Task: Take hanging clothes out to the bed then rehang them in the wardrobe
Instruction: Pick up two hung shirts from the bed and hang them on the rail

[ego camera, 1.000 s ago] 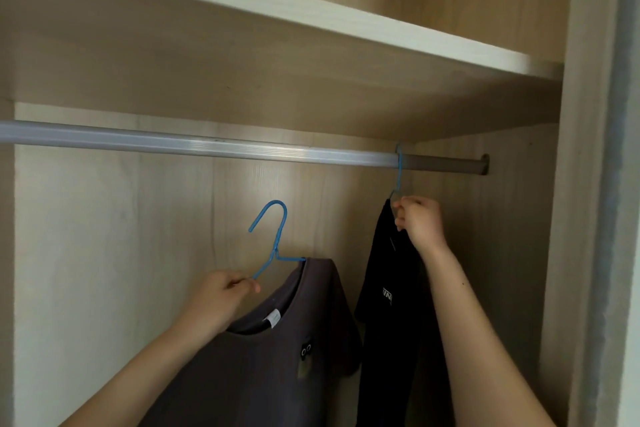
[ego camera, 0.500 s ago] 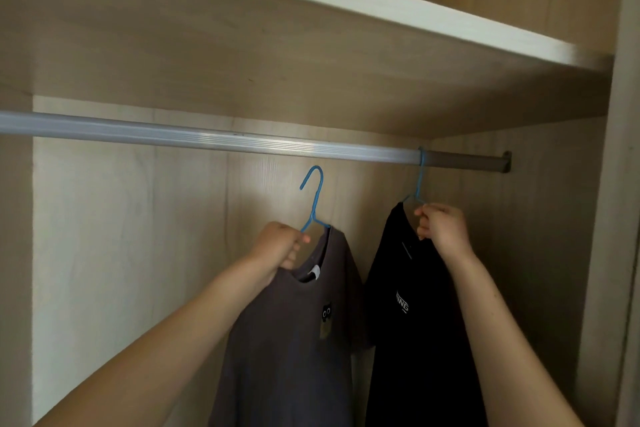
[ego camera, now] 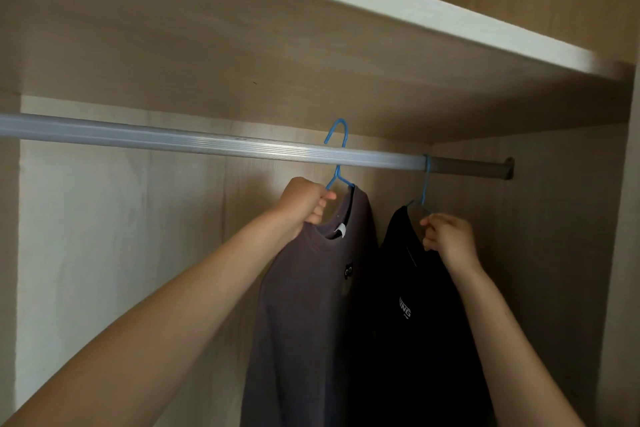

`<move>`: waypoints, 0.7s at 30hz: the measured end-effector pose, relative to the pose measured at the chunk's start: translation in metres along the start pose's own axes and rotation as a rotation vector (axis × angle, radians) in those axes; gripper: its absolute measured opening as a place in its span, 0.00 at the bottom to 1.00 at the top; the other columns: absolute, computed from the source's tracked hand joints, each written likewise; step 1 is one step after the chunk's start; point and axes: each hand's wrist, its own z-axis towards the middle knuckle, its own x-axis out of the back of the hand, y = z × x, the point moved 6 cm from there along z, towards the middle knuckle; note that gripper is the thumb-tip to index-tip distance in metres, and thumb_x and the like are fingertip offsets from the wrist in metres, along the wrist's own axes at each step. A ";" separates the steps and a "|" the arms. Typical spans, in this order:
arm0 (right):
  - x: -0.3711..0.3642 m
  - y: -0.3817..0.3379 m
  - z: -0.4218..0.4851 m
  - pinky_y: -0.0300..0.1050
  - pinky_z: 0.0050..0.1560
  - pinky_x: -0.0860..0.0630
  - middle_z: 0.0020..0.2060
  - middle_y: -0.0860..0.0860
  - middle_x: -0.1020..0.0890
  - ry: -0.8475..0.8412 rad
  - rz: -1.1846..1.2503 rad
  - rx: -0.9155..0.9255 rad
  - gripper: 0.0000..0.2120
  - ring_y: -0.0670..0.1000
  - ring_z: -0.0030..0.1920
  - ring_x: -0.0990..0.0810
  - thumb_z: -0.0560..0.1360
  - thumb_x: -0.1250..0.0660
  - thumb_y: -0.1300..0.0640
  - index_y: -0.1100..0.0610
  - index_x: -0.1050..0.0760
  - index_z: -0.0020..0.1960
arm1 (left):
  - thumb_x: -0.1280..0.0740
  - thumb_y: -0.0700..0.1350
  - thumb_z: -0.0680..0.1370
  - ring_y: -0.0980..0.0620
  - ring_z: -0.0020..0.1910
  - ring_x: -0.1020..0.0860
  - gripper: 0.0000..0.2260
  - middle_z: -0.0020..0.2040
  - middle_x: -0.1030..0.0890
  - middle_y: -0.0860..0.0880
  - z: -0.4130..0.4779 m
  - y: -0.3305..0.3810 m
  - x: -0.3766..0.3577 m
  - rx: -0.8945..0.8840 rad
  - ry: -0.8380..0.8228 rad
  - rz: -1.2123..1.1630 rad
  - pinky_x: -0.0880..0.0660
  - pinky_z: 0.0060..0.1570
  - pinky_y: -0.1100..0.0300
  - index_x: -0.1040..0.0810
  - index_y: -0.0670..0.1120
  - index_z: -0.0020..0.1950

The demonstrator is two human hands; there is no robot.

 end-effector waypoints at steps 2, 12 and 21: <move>0.000 -0.001 -0.002 0.33 0.18 0.39 0.14 0.45 0.36 -0.003 0.012 0.001 0.15 0.40 0.15 0.38 0.81 0.45 0.64 0.60 0.28 0.37 | 0.40 0.33 0.78 0.60 0.15 0.42 0.07 0.28 0.37 0.50 -0.006 -0.006 -0.002 0.000 -0.002 0.008 0.46 0.17 0.69 0.23 0.36 0.48; 0.001 -0.005 -0.005 0.31 0.17 0.43 0.13 0.45 0.38 0.024 0.035 0.055 0.17 0.39 0.14 0.41 0.82 0.46 0.65 0.62 0.30 0.35 | 0.39 0.33 0.78 0.59 0.16 0.41 0.08 0.27 0.36 0.50 -0.017 -0.035 -0.001 0.008 -0.040 0.069 0.45 0.18 0.69 0.20 0.36 0.47; 0.030 0.001 0.005 0.31 0.19 0.37 0.15 0.44 0.34 0.091 -0.062 0.005 0.15 0.40 0.15 0.36 0.82 0.43 0.60 0.58 0.27 0.38 | 0.38 0.33 0.78 0.59 0.16 0.42 0.08 0.20 0.36 0.54 -0.001 -0.038 -0.022 0.033 -0.058 0.054 0.45 0.17 0.69 0.20 0.33 0.53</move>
